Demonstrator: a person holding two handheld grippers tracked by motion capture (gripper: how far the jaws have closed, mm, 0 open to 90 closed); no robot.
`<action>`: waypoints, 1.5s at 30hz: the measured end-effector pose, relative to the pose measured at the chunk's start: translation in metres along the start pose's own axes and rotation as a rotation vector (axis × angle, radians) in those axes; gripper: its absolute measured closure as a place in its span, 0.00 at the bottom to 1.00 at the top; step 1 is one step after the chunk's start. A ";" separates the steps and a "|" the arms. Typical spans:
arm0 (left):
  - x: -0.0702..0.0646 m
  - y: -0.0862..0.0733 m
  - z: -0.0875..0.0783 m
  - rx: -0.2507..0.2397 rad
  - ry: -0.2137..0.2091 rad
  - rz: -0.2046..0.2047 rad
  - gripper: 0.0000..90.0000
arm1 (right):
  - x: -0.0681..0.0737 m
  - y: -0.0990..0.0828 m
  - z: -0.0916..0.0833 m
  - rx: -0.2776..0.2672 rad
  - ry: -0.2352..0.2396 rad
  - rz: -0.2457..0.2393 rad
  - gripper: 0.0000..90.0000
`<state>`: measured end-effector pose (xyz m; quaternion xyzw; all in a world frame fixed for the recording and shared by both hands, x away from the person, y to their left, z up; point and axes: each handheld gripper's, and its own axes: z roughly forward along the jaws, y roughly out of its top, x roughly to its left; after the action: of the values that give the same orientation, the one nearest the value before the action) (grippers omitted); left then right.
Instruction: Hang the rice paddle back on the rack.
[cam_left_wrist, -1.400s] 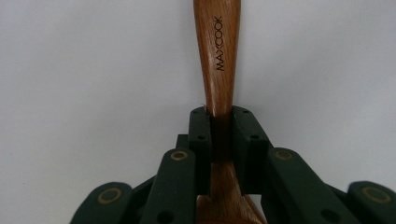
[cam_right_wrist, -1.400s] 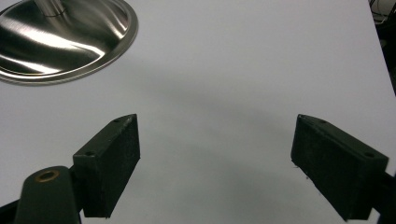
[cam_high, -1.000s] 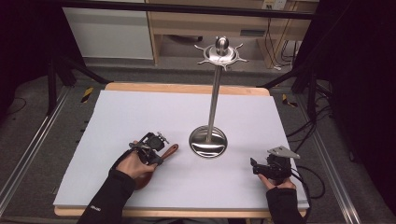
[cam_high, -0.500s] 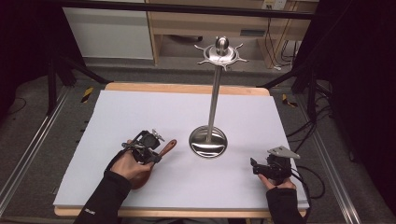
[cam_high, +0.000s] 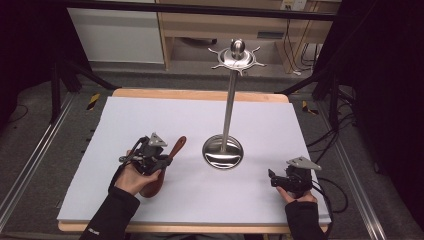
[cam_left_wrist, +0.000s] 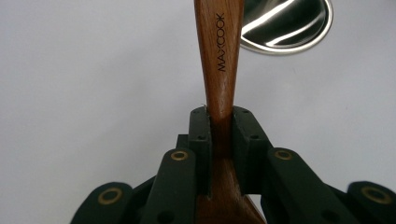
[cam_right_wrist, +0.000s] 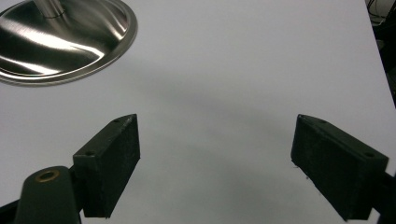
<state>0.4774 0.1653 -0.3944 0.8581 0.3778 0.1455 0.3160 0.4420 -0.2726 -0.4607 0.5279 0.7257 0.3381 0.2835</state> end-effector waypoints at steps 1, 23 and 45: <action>0.000 0.000 -0.002 -0.013 0.001 -0.004 0.87 | 0.000 0.000 0.000 -0.001 0.000 -0.002 0.18; -0.001 -0.001 -0.030 -0.300 0.026 -0.069 0.87 | 0.000 0.000 0.000 -0.002 -0.003 0.000 0.18; -0.006 0.019 -0.058 -0.463 0.015 -0.079 0.87 | 0.001 0.000 0.000 0.001 -0.002 0.005 0.18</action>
<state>0.4555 0.1762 -0.3386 0.7462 0.3700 0.2220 0.5069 0.4418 -0.2714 -0.4611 0.5302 0.7241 0.3383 0.2830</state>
